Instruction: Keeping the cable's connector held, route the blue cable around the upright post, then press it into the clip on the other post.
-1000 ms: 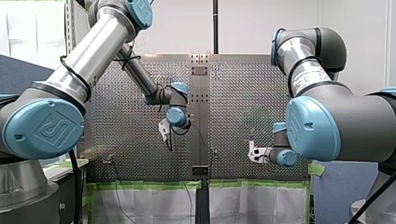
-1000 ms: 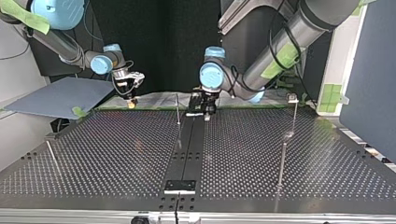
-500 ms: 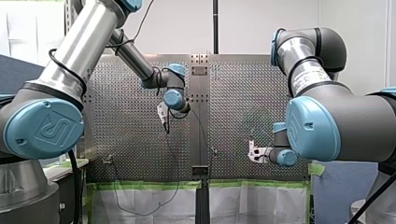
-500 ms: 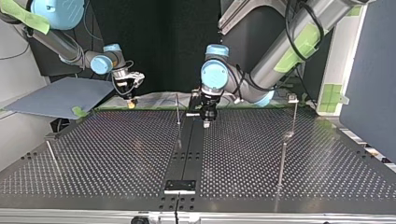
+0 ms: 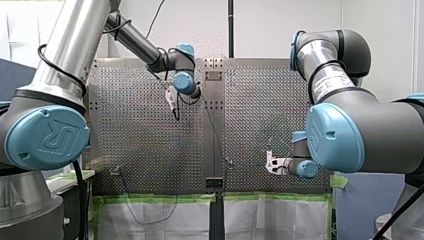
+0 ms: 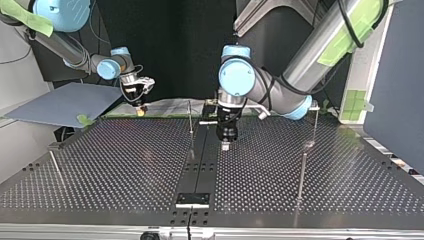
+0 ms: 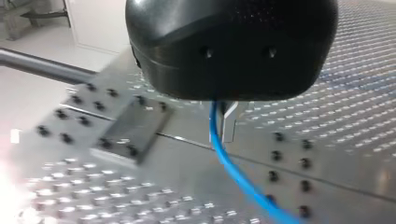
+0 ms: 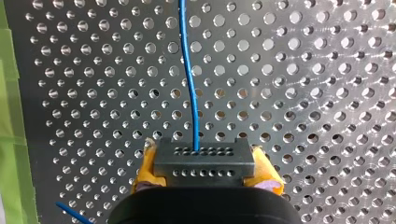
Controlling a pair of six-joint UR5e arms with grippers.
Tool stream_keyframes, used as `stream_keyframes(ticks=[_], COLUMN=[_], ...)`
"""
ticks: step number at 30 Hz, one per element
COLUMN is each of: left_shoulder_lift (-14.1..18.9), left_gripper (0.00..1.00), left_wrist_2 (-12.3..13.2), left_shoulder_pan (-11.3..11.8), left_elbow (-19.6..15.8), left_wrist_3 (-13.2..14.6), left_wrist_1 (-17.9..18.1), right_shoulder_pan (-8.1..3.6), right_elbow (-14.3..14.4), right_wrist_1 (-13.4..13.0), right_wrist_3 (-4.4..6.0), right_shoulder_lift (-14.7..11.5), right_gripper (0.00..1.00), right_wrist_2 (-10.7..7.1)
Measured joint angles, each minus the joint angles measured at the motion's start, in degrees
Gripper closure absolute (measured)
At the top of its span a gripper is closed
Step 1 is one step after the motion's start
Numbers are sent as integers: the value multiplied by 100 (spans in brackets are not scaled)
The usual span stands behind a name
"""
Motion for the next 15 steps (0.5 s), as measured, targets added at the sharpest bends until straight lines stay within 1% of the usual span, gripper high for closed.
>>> stream_keyframes(ticks=[5,15], left_shoulder_lift=[282,780], left_gripper=[100,100], left_wrist_2=[-199,-366], left_shoulder_pan=[28,117], left_elbow=[22,79], left_wrist_3=[35,45], left_wrist_1=[-213,-367], right_shoulder_pan=[0,1], right_elbow=[-1,-1], right_wrist_1=[-2,-6], right_wrist_3=[0,0], right_shoulder_lift=[2,8], right_gripper=[100,100], right_wrist_2=[0,0])
